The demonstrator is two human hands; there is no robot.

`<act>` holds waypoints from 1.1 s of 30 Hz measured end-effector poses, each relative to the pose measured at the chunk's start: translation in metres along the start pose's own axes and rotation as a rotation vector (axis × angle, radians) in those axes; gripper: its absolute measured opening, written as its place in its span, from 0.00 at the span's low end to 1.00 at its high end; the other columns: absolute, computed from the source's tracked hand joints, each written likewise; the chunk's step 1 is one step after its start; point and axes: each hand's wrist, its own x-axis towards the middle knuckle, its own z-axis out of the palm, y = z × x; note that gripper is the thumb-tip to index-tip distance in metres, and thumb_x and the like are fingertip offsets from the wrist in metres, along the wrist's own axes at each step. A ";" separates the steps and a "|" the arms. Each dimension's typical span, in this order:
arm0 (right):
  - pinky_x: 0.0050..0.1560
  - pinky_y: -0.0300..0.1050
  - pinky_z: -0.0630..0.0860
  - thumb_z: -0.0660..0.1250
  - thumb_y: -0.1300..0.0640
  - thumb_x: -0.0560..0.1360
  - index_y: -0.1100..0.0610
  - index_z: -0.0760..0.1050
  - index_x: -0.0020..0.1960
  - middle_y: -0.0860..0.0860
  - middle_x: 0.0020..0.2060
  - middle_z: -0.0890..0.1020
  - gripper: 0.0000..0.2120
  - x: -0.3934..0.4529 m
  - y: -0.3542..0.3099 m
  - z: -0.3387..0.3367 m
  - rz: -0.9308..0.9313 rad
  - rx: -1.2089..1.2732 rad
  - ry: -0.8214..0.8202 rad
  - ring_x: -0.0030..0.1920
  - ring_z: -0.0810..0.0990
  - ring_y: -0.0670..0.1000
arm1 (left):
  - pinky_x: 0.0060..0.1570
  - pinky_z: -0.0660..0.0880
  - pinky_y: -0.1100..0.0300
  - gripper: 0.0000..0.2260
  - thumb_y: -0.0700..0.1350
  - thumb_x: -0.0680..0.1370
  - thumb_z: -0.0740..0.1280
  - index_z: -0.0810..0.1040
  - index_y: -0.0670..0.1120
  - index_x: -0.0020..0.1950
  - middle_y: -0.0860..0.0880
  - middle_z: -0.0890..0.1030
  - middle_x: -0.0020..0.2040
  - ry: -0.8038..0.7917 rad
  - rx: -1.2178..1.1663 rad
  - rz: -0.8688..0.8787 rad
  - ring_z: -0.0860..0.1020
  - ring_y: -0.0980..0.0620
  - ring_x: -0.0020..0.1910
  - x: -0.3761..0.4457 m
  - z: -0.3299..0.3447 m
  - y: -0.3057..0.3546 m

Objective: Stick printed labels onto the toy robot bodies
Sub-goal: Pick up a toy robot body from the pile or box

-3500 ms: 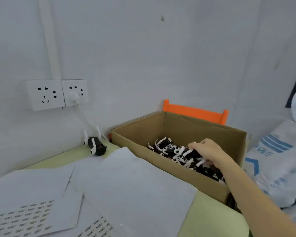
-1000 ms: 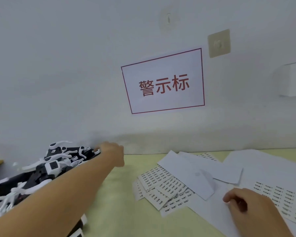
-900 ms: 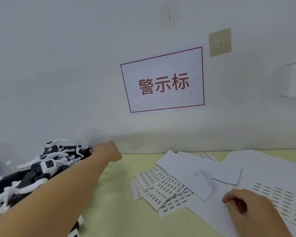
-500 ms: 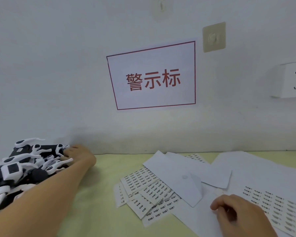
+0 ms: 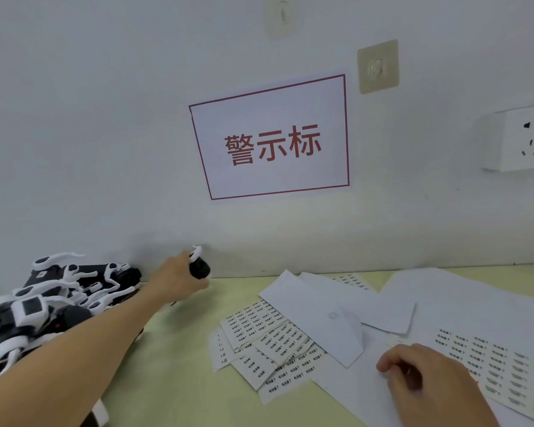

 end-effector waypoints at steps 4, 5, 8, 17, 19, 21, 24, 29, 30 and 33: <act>0.38 0.30 0.68 0.70 0.62 0.72 0.41 0.77 0.32 0.46 0.32 0.80 0.17 0.000 0.001 -0.002 -0.016 0.003 -0.009 0.50 0.72 0.32 | 0.39 0.77 0.55 0.24 0.56 0.73 0.73 0.67 0.49 0.62 0.56 0.76 0.59 -0.078 -0.163 0.124 0.81 0.50 0.39 -0.008 -0.010 0.040; 0.38 0.30 0.68 0.70 0.62 0.72 0.41 0.77 0.32 0.46 0.32 0.80 0.17 0.000 0.001 -0.002 -0.021 0.001 -0.003 0.50 0.73 0.32 | 0.37 0.76 0.57 0.24 0.57 0.74 0.72 0.66 0.49 0.63 0.54 0.78 0.57 -0.100 -0.201 0.125 0.80 0.51 0.39 -0.009 -0.013 0.052; 0.39 0.30 0.70 0.69 0.61 0.72 0.42 0.77 0.32 0.48 0.33 0.80 0.16 -0.002 -0.001 -0.003 -0.013 -0.014 -0.002 0.47 0.75 0.36 | 0.34 0.71 0.59 0.20 0.57 0.77 0.69 0.67 0.47 0.60 0.47 0.78 0.46 -0.212 -0.340 0.055 0.77 0.52 0.38 -0.019 -0.026 0.095; 0.38 0.28 0.70 0.67 0.60 0.74 0.44 0.78 0.35 0.45 0.31 0.78 0.14 -0.006 -0.008 -0.006 0.013 -0.028 0.013 0.35 0.77 0.40 | 0.36 0.80 0.59 0.27 0.41 0.75 0.74 0.66 0.49 0.69 0.46 0.78 0.54 -0.626 -0.726 0.096 0.82 0.51 0.40 -0.086 -0.035 0.191; 0.37 0.29 0.70 0.67 0.61 0.73 0.45 0.79 0.34 0.45 0.29 0.78 0.14 -0.008 -0.009 -0.006 0.017 0.007 0.039 0.36 0.77 0.37 | 0.43 0.81 0.56 0.28 0.42 0.75 0.74 0.65 0.49 0.71 0.47 0.77 0.55 -0.589 -0.706 0.170 0.81 0.50 0.45 -0.103 -0.023 0.202; 0.36 0.30 0.70 0.67 0.61 0.73 0.44 0.79 0.34 0.45 0.27 0.77 0.14 -0.009 -0.009 -0.006 0.015 0.017 0.053 0.34 0.76 0.38 | 0.45 0.80 0.58 0.27 0.44 0.74 0.74 0.68 0.54 0.70 0.52 0.78 0.53 -0.543 -0.615 0.272 0.80 0.53 0.44 -0.122 -0.011 0.208; 0.36 0.31 0.70 0.67 0.62 0.73 0.44 0.79 0.34 0.42 0.24 0.76 0.15 -0.011 -0.008 -0.007 0.008 0.029 0.072 0.31 0.76 0.39 | 0.33 0.74 0.72 0.31 0.44 0.73 0.74 0.69 0.59 0.73 0.60 0.75 0.49 -0.508 -0.461 0.380 0.78 0.61 0.40 -0.147 0.005 0.209; 0.35 0.30 0.71 0.67 0.65 0.73 0.47 0.80 0.34 0.44 0.23 0.77 0.16 -0.012 -0.005 -0.007 0.002 0.079 0.130 0.33 0.77 0.38 | 0.29 0.76 0.68 0.34 0.42 0.73 0.76 0.67 0.53 0.76 0.59 0.73 0.52 -0.464 -0.349 0.415 0.77 0.59 0.42 -0.155 0.009 0.203; 0.35 0.29 0.71 0.67 0.65 0.73 0.47 0.80 0.34 0.44 0.24 0.78 0.16 -0.013 -0.005 -0.007 0.001 0.090 0.138 0.34 0.77 0.37 | 0.30 0.76 0.67 0.30 0.42 0.73 0.76 0.70 0.52 0.73 0.58 0.74 0.53 -0.462 -0.333 0.428 0.78 0.57 0.43 -0.155 0.005 0.202; 0.36 0.30 0.71 0.67 0.65 0.73 0.47 0.79 0.34 0.43 0.28 0.80 0.15 -0.013 -0.003 -0.008 -0.002 0.124 0.157 0.35 0.77 0.39 | 0.35 0.77 0.61 0.17 0.42 0.75 0.73 0.78 0.50 0.64 0.54 0.78 0.55 -0.494 -0.269 0.529 0.79 0.49 0.43 -0.155 -0.002 0.199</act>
